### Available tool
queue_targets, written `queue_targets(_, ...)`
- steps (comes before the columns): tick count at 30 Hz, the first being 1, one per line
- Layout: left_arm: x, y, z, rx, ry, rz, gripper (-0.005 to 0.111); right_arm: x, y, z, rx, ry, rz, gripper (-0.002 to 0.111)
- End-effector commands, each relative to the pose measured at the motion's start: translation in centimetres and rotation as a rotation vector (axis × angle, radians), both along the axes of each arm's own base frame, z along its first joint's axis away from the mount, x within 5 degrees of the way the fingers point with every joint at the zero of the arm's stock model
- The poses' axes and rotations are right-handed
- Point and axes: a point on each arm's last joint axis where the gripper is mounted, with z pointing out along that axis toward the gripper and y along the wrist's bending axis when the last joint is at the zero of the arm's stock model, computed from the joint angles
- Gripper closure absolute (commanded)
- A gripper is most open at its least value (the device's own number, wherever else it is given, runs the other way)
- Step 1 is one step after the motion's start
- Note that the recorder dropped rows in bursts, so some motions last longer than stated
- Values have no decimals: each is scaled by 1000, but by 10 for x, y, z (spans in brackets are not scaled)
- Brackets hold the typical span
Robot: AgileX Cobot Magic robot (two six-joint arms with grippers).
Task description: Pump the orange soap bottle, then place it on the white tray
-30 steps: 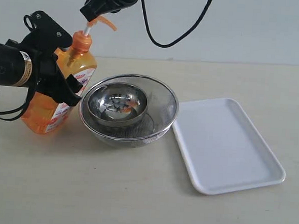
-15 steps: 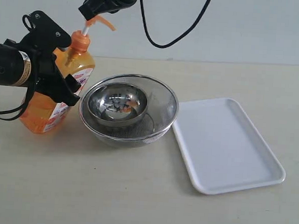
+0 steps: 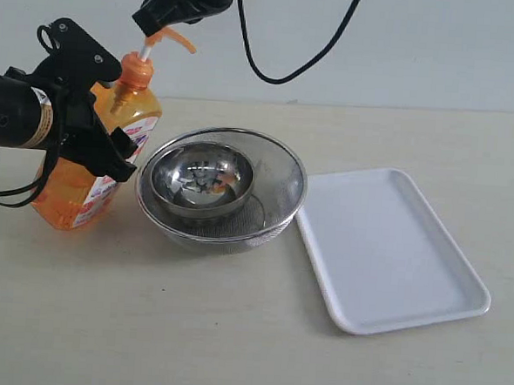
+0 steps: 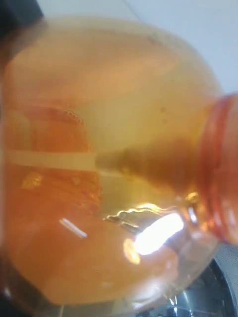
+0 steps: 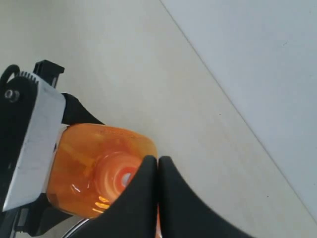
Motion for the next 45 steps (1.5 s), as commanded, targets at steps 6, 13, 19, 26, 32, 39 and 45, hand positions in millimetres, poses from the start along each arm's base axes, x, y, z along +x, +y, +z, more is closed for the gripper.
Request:
queue_targets(6,-2,-7,6,-27,-5,-45,102,-7,11,-28,-86,94,71,108)
queue_targets(13,-1,-6,6,-23,-8,-39,102,-14,-4,12,-82,-49,14,108)
queue_targets(19,-1,-6,6,-21,-9,-37,102,-26,-25,61,-56,-198,-71,108)
queue_targets(26,-1,-6,6,-21,-9,-37,102,-36,-45,88,-98,-278,-146,108)
queue_targets(32,-1,-4,9,-16,-21,-25,102,-28,-73,89,-150,-196,-250,108)
queue_targets(39,-4,-2,20,-18,-56,-14,102,-18,-103,82,-212,-86,-317,108)
queue_targets(45,-3,-1,21,-12,-62,-4,102,-28,-111,87,-250,-43,-311,108)
